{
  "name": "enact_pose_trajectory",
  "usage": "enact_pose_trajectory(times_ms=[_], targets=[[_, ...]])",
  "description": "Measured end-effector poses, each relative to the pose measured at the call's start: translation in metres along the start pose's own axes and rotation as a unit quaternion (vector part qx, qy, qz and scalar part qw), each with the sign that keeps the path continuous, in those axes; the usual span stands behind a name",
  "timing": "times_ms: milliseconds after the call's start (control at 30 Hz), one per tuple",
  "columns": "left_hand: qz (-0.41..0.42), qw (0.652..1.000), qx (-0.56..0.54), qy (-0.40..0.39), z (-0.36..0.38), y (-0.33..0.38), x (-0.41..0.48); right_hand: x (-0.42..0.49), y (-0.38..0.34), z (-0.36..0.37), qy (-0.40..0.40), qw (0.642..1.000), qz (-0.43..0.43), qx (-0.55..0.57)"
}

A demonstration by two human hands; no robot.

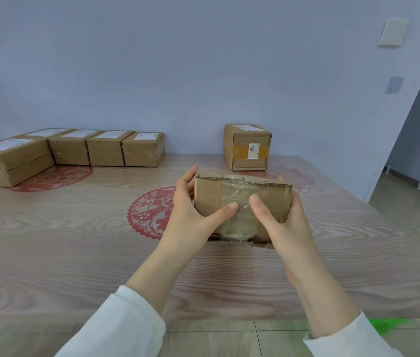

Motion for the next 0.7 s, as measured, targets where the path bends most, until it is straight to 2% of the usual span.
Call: enact_pose_trajectory(times_ms=[133,267,367,533,700], targets=[[-0.030,0.999,0.021,0.018,-0.003,-0.010,0.001,0.000,0.005,0.001,0.006,1.000,-0.017,-0.007],[-0.071,0.996,-0.002,0.045,-0.005,-0.018,0.003,-0.006,0.016,0.003,0.002,1.000,-0.026,-0.007],[-0.089,0.995,-0.027,0.032,-0.004,-0.019,-0.001,-0.010,0.017,0.003,0.006,0.999,-0.052,-0.005],[-0.138,0.981,-0.134,-0.017,-0.006,-0.020,-0.001,-0.013,0.014,0.004,0.002,0.992,-0.110,-0.059],[-0.190,0.963,-0.184,-0.054,-0.008,-0.029,0.002,-0.013,0.020,0.000,-0.013,0.991,-0.118,-0.062]])
Point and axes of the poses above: each hand's wrist, its own x-axis towards the middle knuckle, its own z-axis out of the palm, y = z × x, the point moved 3 cm from there along x, towards the middle knuckle
